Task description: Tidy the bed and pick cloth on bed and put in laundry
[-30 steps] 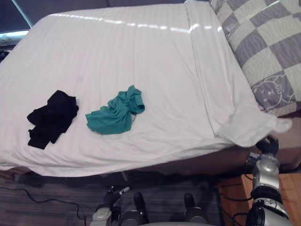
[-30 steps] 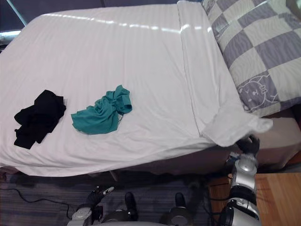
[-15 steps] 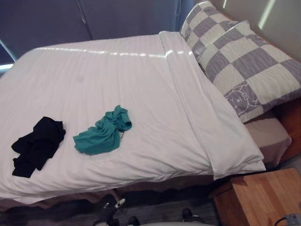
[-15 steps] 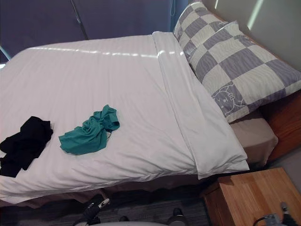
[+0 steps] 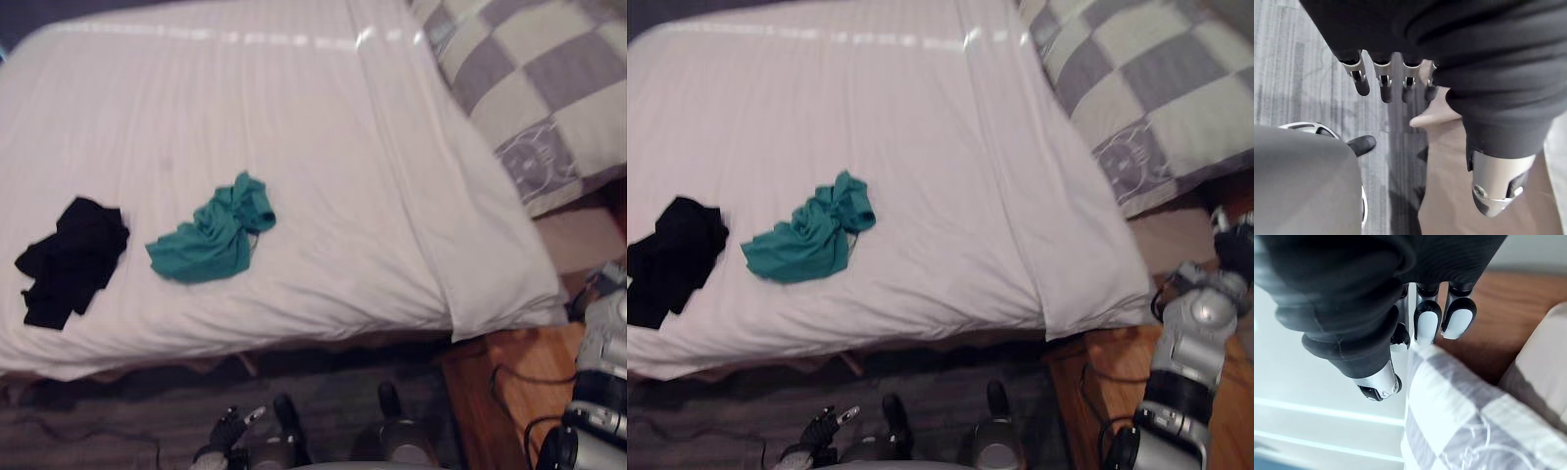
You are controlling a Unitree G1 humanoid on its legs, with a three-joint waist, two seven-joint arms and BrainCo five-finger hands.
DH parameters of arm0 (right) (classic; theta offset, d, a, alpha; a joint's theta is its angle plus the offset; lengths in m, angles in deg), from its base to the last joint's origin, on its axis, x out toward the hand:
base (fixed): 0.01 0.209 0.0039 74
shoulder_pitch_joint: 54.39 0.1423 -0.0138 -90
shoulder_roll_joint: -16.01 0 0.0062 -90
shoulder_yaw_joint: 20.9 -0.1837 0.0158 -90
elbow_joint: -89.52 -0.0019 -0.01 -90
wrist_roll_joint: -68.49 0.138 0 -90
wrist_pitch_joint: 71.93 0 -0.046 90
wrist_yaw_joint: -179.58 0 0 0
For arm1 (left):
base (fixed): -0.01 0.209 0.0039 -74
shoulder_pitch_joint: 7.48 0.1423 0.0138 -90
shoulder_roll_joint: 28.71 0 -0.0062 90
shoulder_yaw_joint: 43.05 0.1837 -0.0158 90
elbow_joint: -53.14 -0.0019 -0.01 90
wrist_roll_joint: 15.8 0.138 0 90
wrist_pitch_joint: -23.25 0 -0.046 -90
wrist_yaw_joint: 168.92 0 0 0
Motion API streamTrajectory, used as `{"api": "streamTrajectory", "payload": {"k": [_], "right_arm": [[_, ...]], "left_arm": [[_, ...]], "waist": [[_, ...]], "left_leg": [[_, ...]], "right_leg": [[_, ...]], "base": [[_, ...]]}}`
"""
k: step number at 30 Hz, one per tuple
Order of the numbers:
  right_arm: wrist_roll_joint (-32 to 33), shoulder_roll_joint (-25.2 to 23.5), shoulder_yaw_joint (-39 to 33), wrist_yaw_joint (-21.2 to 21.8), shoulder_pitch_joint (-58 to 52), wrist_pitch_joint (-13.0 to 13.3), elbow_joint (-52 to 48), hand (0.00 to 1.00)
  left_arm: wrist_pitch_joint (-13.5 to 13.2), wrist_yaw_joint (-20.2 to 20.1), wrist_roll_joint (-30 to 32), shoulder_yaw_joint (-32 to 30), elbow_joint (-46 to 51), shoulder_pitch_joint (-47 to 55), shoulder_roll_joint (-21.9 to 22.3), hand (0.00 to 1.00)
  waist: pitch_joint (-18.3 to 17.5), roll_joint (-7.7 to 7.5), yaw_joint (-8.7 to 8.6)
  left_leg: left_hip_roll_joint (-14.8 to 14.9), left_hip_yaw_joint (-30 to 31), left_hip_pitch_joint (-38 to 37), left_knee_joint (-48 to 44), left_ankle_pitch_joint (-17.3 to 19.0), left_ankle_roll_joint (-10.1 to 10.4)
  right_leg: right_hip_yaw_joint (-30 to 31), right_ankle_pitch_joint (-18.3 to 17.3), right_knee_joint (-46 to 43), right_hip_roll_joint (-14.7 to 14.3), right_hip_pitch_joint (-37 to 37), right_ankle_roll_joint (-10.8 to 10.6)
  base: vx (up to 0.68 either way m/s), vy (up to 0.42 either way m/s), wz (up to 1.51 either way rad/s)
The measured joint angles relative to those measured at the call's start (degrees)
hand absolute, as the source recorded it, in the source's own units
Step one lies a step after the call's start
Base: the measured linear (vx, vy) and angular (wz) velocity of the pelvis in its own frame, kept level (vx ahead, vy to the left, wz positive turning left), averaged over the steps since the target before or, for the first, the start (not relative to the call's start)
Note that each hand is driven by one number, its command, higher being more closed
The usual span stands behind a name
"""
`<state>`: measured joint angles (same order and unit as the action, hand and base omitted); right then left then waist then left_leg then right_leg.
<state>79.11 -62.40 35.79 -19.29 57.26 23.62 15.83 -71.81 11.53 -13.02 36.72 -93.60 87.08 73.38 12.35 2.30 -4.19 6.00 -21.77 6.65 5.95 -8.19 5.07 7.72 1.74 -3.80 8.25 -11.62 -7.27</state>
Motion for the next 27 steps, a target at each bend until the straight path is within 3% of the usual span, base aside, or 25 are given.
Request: {"api": "streamTrajectory", "payload": {"k": [7, 10, 12, 16, 18, 22, 23, 25, 26, 27], "right_arm": [[0.0, 2.2, 11.2, -1.1, 12.6, 0.7, 0.9, 1.0], [0.0, 0.0, 15.5, -1.1, 13.4, 0.7, 4.8, 1.0], [-0.1, -3.0, 15.3, -1.4, 12.7, 1.2, 5.3, 1.0], [-0.5, -9.7, 14.6, -1.0, 8.6, 3.3, 5.1, 1.0], [-0.5, -14.1, 12.9, 0.3, 3.5, 4.8, 5.0, 1.0], [-0.5, -18.8, 9.4, 2.3, -4.6, 4.9, 6.2, 1.0], [-0.5, -20.4, 8.1, 2.9, -6.8, 4.8, 7.9, 1.0], [-0.5, -24.6, 2.6, 4.5, -12.9, 4.0, 15.4, 1.0], [-0.6, -25.8, -0.3, 5.2, -16.2, 1.7, 21.2, 1.0], [-0.8, -26.6, -2.7, 5.6, -19.4, -0.7, 26.7, 0.0]], "left_arm": [[-1.5, 1.2, -2.4, 7.5, 2.1, -5.1, -0.7, 0.0], [-1.5, 2.1, -3.3, 8.3, 2.2, -7.9, -0.1, 0.0], [-1.5, 2.6, -3.6, 8.3, 2.9, -9.7, 0.7, 0.0], [-1.5, 3.7, -4.4, 7.3, 4.5, -12.5, 3.0, 0.0], [-1.4, 4.1, -4.4, 7.0, 4.8, -12.8, 4.0, 0.0], [-0.9, 4.7, -4.2, 3.5, 4.9, -11.8, 5.5, 0.0], [-0.6, 4.8, -4.2, 2.1, 4.9, -11.1, 5.7, 0.0], [-0.4, 4.9, -3.1, -1.6, 4.3, -7.8, 6.2, 0.0], [-0.2, 4.9, -2.5, -2.5, 3.2, -6.5, 6.1, 0.0], [-0.1, 4.9, -2.0, -3.5, 2.5, -5.6, 6.1, 0.0]], "waist": [[9.9, 4.52, 1.84], [11.3, 4.83, 2.61], [12.3, 4.19, 3.02], [13.4, 2.23, 3.43], [13.3, 1.4, 3.35], [12.8, -0.23, 3.42], [12.0, -0.93, 3.36], [6.8, -2.75, 3.35], [4.5, -3.41, 3.48], [2.7, -3.6, 3.46]], "left_leg": [[-1.0, 0.7, 7.5, -0.4, -2.5, -2.2], [-1.3, 0.4, 11.2, -0.5, -2.8, -2.3], [-1.1, 0.3, 13.0, -3.6, -2.3, -2.5], [2.2, -0.2, 14.3, -13.0, 2.7, -1.7], [3.6, -0.2, 12.3, -14.3, 3.8, -1.1], [4.2, -0.4, 6.0, -12.8, 4.2, -0.7], [4.1, -0.7, 4.2, -11.8, 4.2, -0.7], [3.8, -1.0, 0.3, -7.0, 3.1, 0.1], [3.4, -1.0, -1.9, -4.7, 2.4, 0.3], [3.0, -0.9, -3.8, -2.7, 2.1, 0.5]], "right_leg": [[0.3, 0.6, -4.3, 0.8, -9.2, -1.5], [0.6, -1.5, -10.1, 0.9, -15.5, -1.7], [0.7, -3.1, -13.7, 1.2, -17.6, -1.4], [0.6, -5.1, -17.0, 0.0, -16.6, -0.3], [-0.2, -6.0, -16.9, -0.8, -14.0, 0.1], [-2.1, -7.3, -15.5, -1.1, -7.0, 0.5], [-2.7, -7.6, -14.7, -1.1, -5.1, 0.6], [-4.2, -7.6, -11.3, -1.0, -1.4, 0.7], [-4.8, -7.6, -9.6, -1.1, 0.7, 0.7], [-5.3, -7.6, -8.1, -1.1, 2.6, 0.7]], "base": [[-0.01, 0.003, 0.08], [0.02, -0.029, 0.1], [0.05, -0.063, 0.11], [0.04, -0.088, -0.11], [0.04, -0.087, -0.05], [0.07, -0.065, 0.1], [0.11, -0.037, 0.17], [0.18, -0.039, 0.2], [0.21, -0.017, 0.14], [0.22, 0.001, 0.12]]}}
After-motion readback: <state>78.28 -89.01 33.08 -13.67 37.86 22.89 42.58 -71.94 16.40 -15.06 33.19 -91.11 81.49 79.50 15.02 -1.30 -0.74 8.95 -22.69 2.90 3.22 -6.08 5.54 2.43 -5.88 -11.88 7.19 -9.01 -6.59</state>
